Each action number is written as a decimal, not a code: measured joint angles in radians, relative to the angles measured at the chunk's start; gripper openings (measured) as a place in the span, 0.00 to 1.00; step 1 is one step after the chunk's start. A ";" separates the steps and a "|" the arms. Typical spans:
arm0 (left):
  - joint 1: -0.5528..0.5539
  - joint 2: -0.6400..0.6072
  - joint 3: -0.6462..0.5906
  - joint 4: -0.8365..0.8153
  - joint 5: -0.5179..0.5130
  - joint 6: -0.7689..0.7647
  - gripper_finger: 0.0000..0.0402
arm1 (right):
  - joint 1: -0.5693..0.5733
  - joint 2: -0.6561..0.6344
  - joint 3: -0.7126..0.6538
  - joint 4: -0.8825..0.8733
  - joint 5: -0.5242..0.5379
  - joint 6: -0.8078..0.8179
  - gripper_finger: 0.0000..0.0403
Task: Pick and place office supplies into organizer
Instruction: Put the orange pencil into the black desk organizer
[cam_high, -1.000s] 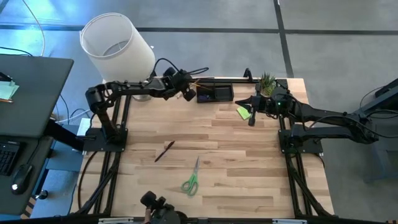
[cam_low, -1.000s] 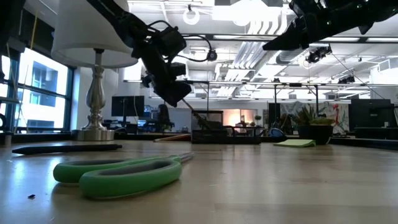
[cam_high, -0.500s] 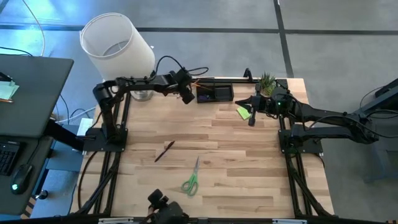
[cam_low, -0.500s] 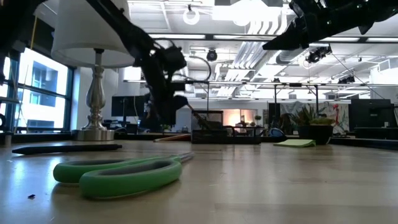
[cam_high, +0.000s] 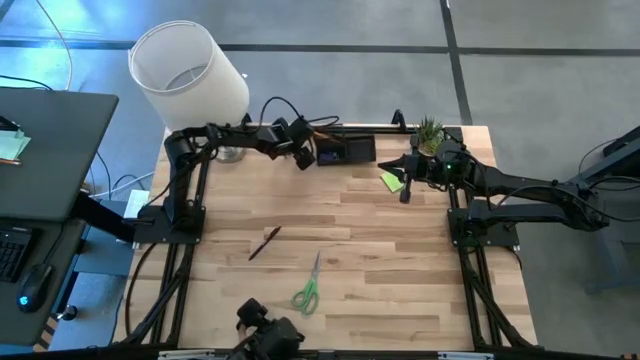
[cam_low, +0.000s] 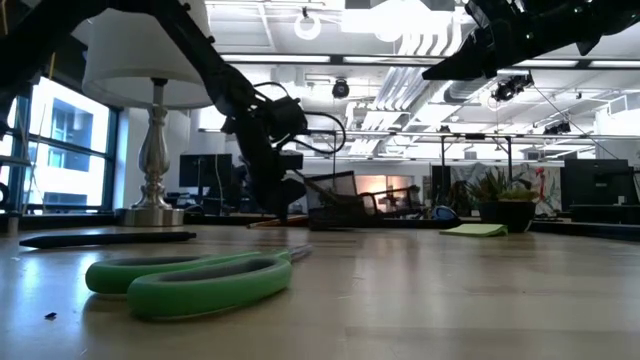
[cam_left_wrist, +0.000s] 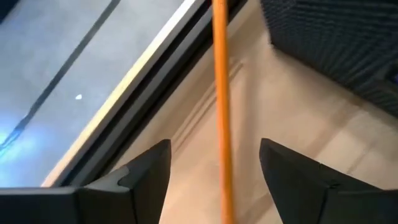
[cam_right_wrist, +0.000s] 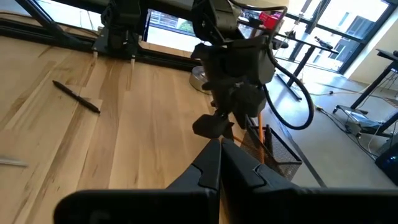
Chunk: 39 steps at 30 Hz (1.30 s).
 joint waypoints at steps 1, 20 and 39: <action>0.003 0.000 0.000 0.001 0.008 -0.006 0.56 | 0.000 0.000 0.000 0.000 0.000 0.000 0.00; 0.013 0.013 -0.001 -0.008 0.114 -0.018 0.32 | 0.000 0.000 0.000 -0.005 0.000 0.008 0.00; 0.003 -0.043 -0.002 -0.124 0.116 0.043 0.03 | 0.000 0.000 0.000 -0.005 0.005 0.000 0.00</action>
